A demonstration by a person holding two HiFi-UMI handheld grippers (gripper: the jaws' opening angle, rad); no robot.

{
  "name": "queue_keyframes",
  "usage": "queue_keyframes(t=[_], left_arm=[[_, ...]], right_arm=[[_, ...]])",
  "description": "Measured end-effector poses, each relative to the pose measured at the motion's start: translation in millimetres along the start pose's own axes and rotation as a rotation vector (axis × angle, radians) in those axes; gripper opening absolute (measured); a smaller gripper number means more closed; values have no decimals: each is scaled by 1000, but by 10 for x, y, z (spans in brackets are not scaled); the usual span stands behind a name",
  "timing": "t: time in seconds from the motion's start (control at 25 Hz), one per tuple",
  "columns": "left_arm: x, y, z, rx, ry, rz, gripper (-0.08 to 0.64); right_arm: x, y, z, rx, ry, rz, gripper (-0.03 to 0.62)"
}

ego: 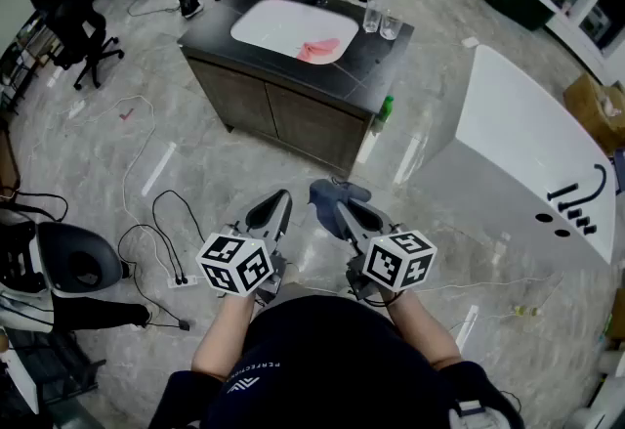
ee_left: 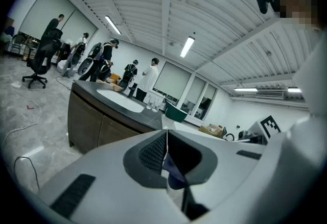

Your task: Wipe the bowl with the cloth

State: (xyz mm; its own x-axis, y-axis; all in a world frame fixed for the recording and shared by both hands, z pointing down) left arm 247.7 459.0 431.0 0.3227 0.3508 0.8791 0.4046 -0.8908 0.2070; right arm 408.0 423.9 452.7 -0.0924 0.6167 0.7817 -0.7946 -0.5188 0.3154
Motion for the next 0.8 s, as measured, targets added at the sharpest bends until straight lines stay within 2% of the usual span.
queue_keyframes(t=[0.24,0.52,0.8], left_arm=[[67,-33,-120,-7,-13,-38,12],[124,28,-217,15,-40,-61,12],[89,-28,-440,15,-37,-77,12]], right_arm=[[107,51,15,56,-14,-45,58],[132,131,7,76,-31,-65,58],[123,327,-63,64,26,-48,58]])
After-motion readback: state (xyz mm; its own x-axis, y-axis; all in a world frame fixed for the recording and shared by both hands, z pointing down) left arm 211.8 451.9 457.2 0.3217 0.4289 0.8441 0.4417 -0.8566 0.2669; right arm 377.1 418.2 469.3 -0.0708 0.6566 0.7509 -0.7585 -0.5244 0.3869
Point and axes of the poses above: the fingertips, and each gripper's own axes: y forward along the fingers, z to its right, x out of its underside, the point moved 5 cm from there along -y, backward along the fingers, and after that the axes turned 3 degrees about x, right-handed, at the moved point
